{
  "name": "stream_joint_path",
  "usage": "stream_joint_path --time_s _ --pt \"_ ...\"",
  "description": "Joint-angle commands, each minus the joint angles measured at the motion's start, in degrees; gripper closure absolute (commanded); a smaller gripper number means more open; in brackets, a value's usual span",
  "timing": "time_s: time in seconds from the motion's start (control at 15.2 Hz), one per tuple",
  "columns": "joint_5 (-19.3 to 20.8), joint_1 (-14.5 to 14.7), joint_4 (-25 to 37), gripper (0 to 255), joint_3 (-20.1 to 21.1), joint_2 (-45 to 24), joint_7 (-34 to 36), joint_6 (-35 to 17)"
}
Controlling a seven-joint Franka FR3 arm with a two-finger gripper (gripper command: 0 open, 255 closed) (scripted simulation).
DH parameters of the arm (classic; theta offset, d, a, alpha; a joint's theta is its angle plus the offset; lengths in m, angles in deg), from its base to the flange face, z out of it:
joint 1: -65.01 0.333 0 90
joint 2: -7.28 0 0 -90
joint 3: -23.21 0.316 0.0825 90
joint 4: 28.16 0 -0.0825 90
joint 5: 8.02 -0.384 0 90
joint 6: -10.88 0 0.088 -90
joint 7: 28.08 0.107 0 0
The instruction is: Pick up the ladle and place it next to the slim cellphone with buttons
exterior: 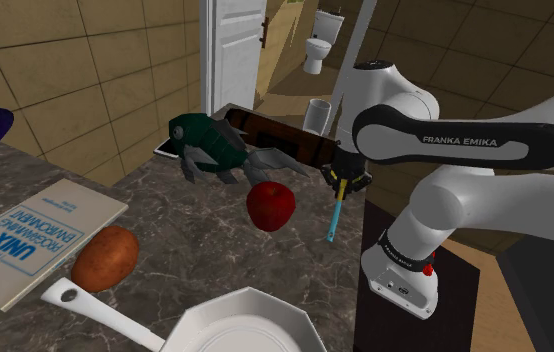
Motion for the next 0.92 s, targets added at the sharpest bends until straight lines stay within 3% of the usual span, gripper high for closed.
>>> stream_joint_path --time_s 0.0,0.86 --pt "-0.01 0.0 0.0 255 0.0 0.0 0.0 -0.01" --pt "5.05 -2.24 7.55 255 -4.95 3.7 -1.04 10.71"
